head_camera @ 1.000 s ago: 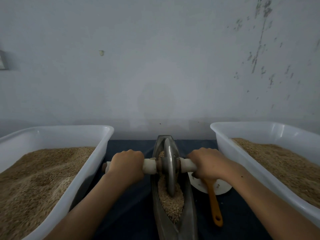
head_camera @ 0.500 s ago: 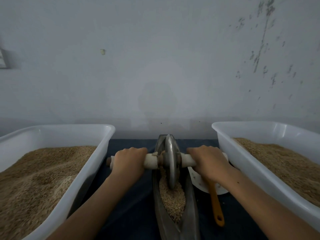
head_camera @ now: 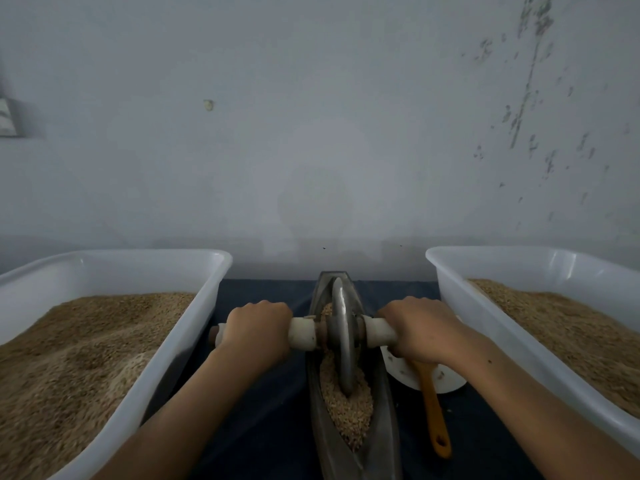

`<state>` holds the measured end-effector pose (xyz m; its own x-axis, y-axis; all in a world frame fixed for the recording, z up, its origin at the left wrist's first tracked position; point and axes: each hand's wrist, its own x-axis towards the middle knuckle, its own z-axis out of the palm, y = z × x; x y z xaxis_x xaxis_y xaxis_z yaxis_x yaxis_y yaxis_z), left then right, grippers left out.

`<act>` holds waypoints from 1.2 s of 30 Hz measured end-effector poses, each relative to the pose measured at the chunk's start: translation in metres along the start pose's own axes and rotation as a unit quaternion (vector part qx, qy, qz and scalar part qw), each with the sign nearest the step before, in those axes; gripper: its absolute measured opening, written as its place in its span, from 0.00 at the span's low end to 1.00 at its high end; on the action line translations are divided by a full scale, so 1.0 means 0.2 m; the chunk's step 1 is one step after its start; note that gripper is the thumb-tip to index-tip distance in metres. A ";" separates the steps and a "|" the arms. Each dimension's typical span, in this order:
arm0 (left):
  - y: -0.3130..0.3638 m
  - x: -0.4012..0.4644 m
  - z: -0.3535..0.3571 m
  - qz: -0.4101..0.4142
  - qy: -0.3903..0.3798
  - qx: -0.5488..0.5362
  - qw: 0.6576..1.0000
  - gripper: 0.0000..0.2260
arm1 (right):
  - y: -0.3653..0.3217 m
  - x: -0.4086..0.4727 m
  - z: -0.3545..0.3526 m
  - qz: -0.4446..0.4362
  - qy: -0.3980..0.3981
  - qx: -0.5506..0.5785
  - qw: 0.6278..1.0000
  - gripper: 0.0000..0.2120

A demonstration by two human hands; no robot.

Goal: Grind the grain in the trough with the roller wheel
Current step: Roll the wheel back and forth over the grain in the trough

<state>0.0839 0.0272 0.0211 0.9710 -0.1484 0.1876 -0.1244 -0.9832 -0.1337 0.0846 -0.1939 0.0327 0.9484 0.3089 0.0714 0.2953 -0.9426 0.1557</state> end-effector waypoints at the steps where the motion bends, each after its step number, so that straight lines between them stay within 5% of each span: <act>1: 0.00 0.00 0.00 -0.003 0.018 -0.006 1.000 0.10 | 0.00 0.00 0.01 0.006 0.031 0.000 0.999 0.09; 6: 0.02 -0.02 0.00 -0.006 0.090 -0.004 0.996 0.09 | -0.01 0.00 0.06 0.016 0.125 0.016 0.992 0.05; 14: 0.00 -0.02 -0.02 0.008 0.001 0.016 1.000 0.13 | 0.02 -0.01 -0.02 -0.022 -0.033 0.004 0.999 0.12; 18: -0.01 -0.01 -0.02 0.007 -0.023 0.007 1.000 0.14 | 0.02 -0.01 -0.03 -0.022 -0.049 0.012 0.999 0.13; 28: 0.02 -0.01 0.01 0.003 0.108 -0.003 0.994 0.10 | 0.00 0.02 0.08 0.017 0.135 0.010 0.991 0.04; 36: -0.02 0.00 -0.02 0.029 -0.021 -0.004 0.999 0.14 | 0.02 0.00 -0.03 -0.020 -0.044 0.010 0.999 0.11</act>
<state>0.0843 0.0298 0.0254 0.9697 -0.2005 0.1398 -0.1820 -0.9741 -0.1345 0.0859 -0.1976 0.0391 0.9424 0.3339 -0.0217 0.3336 -0.9326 0.1379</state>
